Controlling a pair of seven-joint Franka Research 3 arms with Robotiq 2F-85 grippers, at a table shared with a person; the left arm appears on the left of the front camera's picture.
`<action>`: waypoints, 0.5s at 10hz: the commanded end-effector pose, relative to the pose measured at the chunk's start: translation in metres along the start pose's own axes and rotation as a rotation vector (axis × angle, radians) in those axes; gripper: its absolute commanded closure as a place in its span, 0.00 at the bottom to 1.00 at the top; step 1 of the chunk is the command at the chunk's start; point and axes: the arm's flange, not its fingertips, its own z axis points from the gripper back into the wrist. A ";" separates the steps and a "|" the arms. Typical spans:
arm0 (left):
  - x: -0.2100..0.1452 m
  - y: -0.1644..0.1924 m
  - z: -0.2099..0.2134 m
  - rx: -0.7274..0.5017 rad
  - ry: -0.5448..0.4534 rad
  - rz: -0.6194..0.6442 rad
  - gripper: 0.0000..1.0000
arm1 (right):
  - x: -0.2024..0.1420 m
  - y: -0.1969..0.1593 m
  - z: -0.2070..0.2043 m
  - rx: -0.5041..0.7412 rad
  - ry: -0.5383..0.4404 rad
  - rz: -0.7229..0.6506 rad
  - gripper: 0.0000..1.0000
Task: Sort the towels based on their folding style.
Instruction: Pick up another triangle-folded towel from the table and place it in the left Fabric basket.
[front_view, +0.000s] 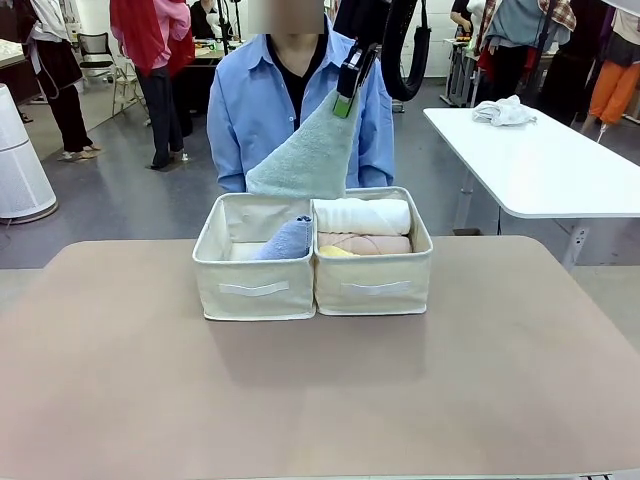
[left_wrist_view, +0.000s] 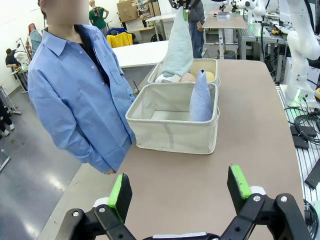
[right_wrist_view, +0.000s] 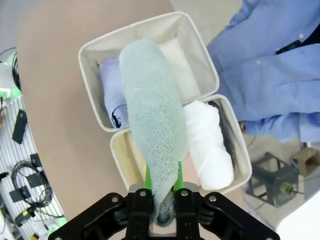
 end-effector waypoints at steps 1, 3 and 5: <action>0.000 -0.002 0.002 -0.001 0.007 -0.008 0.00 | 0.000 0.000 0.000 0.000 0.000 0.001 0.84; 0.000 -0.002 0.002 -0.001 0.007 -0.008 0.00 | 0.044 0.009 -0.017 -0.028 0.008 0.131 0.84; 0.000 -0.002 0.002 -0.001 0.007 -0.008 0.00 | 0.080 0.011 -0.037 0.004 0.047 0.217 0.84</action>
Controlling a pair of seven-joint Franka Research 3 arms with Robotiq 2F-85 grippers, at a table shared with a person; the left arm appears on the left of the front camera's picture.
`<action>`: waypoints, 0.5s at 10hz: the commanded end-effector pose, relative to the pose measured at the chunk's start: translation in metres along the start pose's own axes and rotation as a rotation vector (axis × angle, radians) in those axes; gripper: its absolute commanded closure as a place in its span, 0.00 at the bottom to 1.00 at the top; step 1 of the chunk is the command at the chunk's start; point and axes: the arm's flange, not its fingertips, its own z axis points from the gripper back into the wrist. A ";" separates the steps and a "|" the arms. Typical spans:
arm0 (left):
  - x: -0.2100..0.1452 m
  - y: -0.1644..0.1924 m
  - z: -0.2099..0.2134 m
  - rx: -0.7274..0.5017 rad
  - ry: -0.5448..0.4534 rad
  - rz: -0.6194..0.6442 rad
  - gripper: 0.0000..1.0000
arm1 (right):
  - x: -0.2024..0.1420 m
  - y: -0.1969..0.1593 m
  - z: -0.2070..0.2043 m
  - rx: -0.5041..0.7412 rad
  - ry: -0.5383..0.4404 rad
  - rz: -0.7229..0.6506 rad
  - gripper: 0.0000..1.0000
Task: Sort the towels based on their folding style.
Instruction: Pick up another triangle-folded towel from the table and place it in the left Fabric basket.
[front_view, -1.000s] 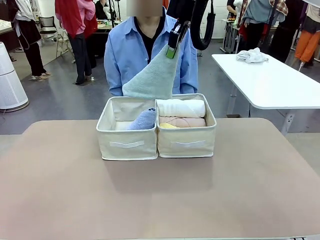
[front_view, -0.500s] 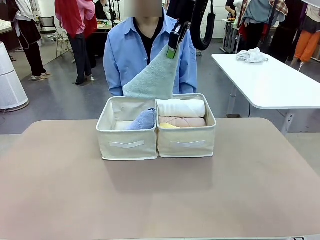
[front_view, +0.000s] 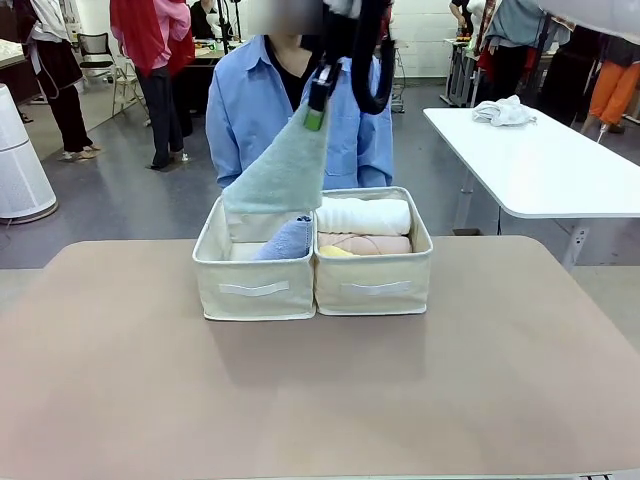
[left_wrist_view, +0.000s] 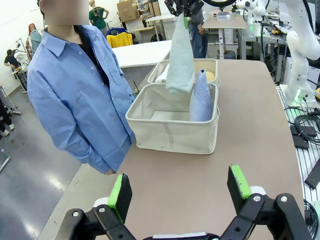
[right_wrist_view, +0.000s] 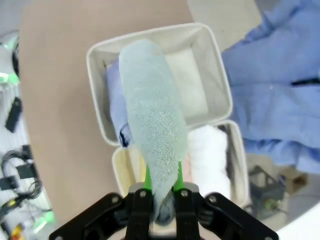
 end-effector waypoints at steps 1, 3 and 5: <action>0.000 -0.002 0.002 -0.001 0.007 -0.007 0.00 | 0.035 -0.032 -0.006 0.018 -0.001 0.046 0.84; 0.000 -0.002 0.002 -0.001 0.007 -0.007 0.00 | 0.037 -0.044 -0.024 0.027 -0.013 0.017 0.84; 0.000 -0.002 0.002 -0.001 0.007 -0.007 0.00 | 0.037 -0.053 -0.047 0.037 0.005 -0.034 0.84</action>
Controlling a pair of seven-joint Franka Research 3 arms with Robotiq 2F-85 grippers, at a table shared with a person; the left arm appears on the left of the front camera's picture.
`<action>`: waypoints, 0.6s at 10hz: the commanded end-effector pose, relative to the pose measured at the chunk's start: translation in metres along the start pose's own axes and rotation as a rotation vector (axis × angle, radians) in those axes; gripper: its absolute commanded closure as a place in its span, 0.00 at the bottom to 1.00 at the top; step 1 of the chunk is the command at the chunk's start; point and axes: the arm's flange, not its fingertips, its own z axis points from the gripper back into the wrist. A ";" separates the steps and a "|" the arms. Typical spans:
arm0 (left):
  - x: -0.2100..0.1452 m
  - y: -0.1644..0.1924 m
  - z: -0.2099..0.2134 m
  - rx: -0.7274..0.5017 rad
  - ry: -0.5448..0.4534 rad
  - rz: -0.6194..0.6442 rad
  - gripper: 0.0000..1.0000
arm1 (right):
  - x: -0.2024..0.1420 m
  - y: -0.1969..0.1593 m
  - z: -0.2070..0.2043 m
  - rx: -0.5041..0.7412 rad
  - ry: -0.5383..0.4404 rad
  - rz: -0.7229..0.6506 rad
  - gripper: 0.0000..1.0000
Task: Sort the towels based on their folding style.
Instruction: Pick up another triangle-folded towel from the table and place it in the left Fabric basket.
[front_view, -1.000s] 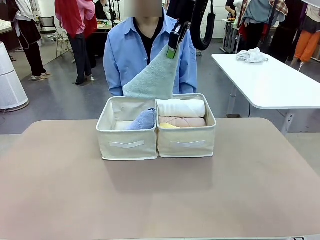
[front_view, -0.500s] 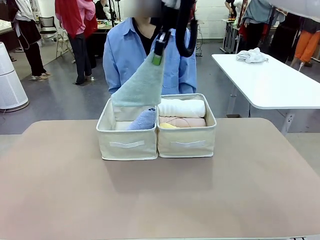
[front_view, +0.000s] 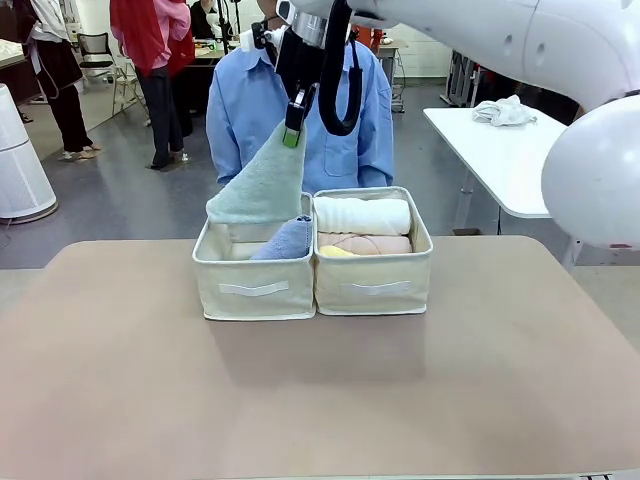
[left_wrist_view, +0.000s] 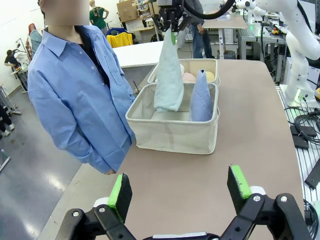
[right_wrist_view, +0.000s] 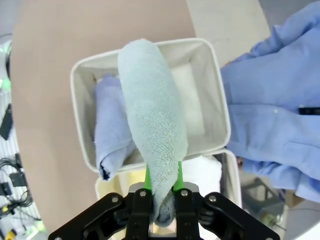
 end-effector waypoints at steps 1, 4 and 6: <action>0.000 -0.002 0.002 -0.001 0.007 -0.007 0.00 | 0.022 -0.016 -0.005 0.014 0.054 -0.031 0.84; 0.000 -0.002 0.002 -0.001 0.007 -0.007 0.00 | 0.021 -0.010 -0.042 0.058 0.145 -0.023 0.84; 0.000 -0.002 0.002 -0.001 0.007 -0.007 0.00 | 0.019 -0.005 -0.060 0.043 0.175 -0.017 0.84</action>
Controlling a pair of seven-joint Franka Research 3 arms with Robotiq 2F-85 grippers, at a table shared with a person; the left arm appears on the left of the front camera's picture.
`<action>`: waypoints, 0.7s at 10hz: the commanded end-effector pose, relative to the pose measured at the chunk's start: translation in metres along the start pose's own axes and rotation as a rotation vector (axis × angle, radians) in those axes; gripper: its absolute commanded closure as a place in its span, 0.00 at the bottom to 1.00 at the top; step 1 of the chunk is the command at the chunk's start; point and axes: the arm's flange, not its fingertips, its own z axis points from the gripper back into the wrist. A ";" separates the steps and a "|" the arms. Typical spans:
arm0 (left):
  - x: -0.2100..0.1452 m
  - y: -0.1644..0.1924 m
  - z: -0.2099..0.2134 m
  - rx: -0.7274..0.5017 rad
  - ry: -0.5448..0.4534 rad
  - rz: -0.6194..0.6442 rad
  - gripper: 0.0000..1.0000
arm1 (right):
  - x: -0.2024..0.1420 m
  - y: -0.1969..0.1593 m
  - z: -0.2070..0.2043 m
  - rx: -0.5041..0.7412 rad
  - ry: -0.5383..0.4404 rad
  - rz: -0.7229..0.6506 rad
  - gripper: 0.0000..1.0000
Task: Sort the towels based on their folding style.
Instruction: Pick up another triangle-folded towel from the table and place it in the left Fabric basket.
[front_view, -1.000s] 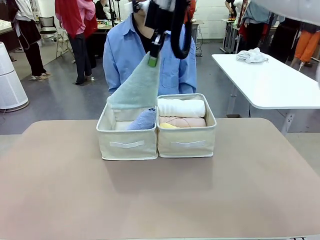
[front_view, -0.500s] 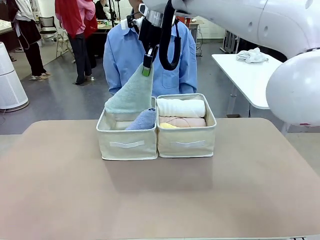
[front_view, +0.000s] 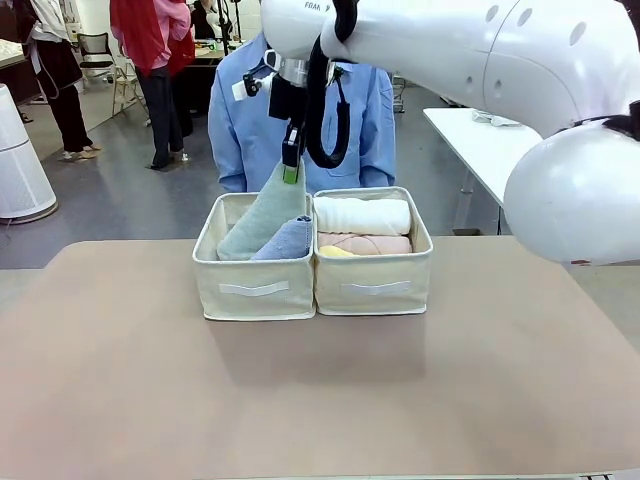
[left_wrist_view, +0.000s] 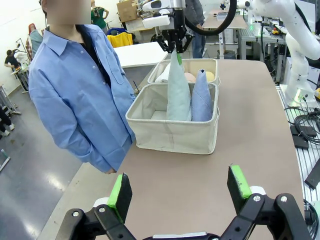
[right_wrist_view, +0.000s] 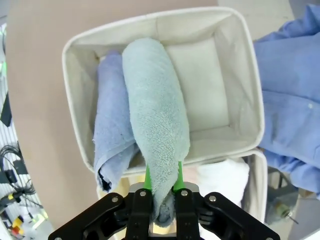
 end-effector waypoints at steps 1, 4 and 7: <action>0.000 -0.002 0.002 -0.001 0.007 -0.007 0.00 | 0.015 -0.012 0.001 -0.042 0.028 -0.021 0.84; 0.000 -0.002 0.002 -0.001 0.007 -0.007 0.00 | 0.017 -0.012 -0.019 -0.044 0.033 -0.005 0.84; 0.000 -0.002 0.002 -0.001 0.007 -0.007 0.00 | 0.018 -0.012 -0.030 -0.018 0.050 0.005 0.84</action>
